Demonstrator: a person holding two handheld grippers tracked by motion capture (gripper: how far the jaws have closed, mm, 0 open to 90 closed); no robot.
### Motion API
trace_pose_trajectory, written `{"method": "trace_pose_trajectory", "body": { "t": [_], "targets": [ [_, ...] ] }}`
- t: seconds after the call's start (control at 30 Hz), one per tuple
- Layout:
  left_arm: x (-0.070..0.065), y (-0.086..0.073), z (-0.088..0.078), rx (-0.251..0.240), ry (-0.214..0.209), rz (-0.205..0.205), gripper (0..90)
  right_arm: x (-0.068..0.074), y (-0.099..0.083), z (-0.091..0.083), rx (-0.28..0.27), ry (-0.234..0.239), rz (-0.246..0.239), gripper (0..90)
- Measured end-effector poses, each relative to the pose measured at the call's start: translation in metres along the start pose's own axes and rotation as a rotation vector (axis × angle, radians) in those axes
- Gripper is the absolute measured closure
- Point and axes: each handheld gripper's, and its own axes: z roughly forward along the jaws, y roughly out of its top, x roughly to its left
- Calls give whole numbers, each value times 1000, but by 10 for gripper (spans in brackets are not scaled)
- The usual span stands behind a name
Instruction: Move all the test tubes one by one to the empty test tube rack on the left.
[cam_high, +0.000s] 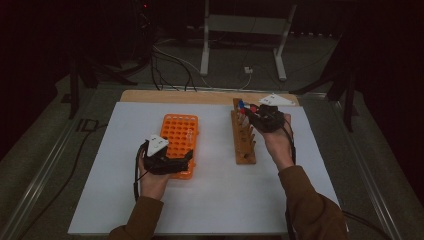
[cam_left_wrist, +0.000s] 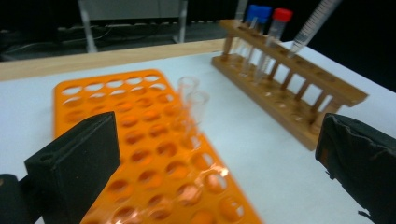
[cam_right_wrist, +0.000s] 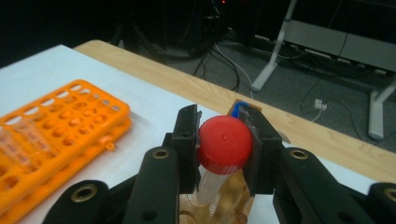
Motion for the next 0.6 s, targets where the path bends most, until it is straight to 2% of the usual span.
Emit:
{"method": "trace_pose_trajectory", "body": {
  "t": [0.1,0.3,0.4,0.5,0.6],
  "targets": [
    [-10,5,6,4,-25,25,6,2,5,-6,-11,10,-12,702],
    [-30,15,20,-2,-71,70,24,13,10,-17,-22,64,-40,702],
    [-40,19,27,-1,-84,99,45,22,11,-22,-31,114,-39,702],
    [-50,23,33,-3,-100,128,85,31,9,-25,-28,184,-36,702],
    [-61,26,38,-10,-102,157,136,39,4,-26,-11,228,-41,701]
  ]
}}
